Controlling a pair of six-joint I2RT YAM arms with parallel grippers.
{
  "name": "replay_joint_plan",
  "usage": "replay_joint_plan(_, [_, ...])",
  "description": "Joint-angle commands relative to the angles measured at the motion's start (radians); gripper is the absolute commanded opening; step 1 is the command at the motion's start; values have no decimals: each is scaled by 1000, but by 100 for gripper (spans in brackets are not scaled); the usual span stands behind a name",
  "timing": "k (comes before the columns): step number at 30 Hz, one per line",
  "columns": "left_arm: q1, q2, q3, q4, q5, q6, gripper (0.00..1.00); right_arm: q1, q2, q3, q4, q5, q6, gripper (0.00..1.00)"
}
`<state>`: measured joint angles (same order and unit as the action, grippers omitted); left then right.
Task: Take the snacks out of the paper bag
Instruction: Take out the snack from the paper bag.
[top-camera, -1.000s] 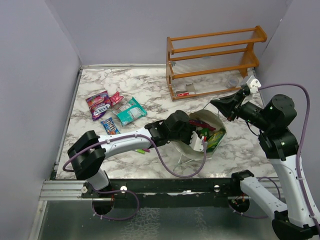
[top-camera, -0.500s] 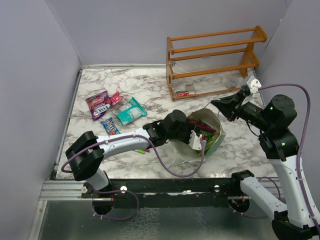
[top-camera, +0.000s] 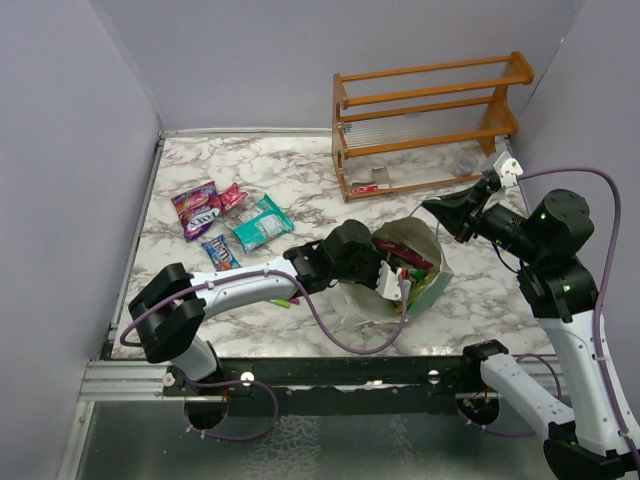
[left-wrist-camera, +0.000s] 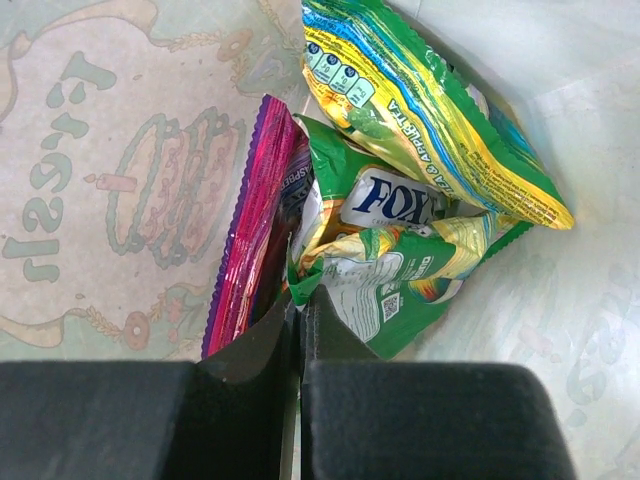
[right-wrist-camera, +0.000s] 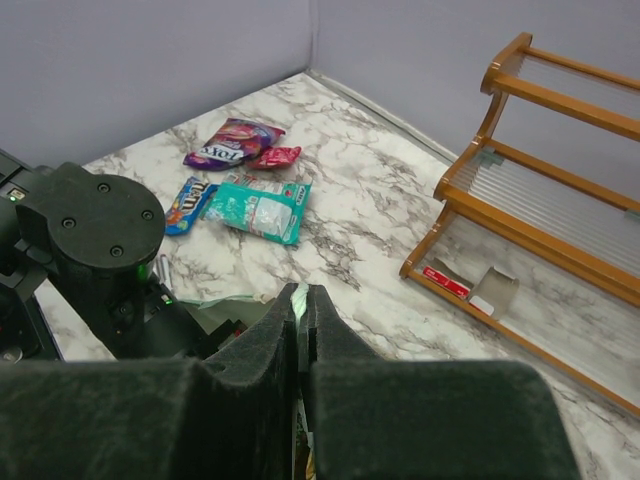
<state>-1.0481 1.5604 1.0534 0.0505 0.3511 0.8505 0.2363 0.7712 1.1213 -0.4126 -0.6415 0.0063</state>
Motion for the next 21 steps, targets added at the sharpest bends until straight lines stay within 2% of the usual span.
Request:
replay_joint_plan(1, [5,-78,48,45,70,-32,0,3,-21,32,69,28,0,2])
replay_joint_plan(7, [5,-185,79,126,49,-113,0,3,-21,16,75,164,48,2])
replay_joint_plan(13, [5,-263,131,205,32,-254,0,3,3,24,93,275,82,2])
replay_joint_plan(18, [5,-294,184,296,-129,-433,0,3,53,79,100,356,72,2])
replay_joint_plan(21, [5,-303,233,295,-243,-516,0,3,92,114,97,434,42,2])
